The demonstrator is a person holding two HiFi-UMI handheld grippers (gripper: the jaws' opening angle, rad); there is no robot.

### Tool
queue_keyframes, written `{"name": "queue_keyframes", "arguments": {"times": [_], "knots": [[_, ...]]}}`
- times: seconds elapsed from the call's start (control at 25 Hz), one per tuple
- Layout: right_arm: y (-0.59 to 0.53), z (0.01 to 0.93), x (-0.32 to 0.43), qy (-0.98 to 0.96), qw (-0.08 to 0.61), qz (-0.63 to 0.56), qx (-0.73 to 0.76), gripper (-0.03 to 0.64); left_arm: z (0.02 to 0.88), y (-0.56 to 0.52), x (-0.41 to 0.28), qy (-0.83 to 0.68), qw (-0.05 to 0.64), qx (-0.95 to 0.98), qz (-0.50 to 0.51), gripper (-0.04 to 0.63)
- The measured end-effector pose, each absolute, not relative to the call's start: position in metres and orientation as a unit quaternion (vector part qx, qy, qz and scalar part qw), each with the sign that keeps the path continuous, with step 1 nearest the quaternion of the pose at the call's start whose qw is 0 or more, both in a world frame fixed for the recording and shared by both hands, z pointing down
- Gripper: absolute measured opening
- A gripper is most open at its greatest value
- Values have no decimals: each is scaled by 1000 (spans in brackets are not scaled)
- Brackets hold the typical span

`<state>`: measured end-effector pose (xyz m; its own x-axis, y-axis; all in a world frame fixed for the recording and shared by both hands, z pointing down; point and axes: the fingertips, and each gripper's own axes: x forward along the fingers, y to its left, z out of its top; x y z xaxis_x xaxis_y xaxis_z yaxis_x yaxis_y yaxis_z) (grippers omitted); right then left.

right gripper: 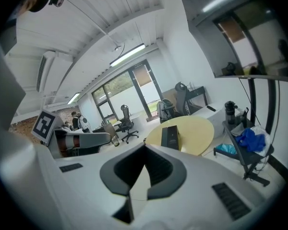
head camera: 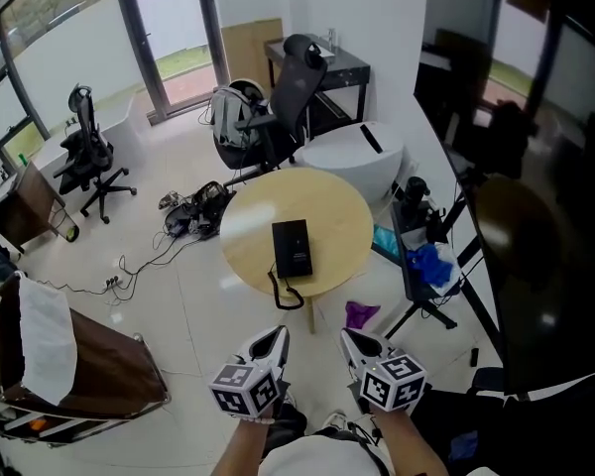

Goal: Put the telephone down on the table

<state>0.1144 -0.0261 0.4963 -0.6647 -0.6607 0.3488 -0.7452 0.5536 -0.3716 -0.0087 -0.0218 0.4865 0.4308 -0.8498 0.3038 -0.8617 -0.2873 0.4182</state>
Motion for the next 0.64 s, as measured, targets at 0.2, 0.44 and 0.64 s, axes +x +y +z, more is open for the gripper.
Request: {"name": "queue_keyframes", "arguments": {"times": [0.2,0.44,0.64], "knots": [[-28,480,119,-884,81,228,400,11,478,-18,-5,-537,263,802,-3,0],[-26,475,116,-888,90,214,397,11,471,-19,-6,-540,258,801,-13,0],[-26,474,115,-888,94,206,400,11,468,-20,-8,-539,257,802,-18,0]]}}
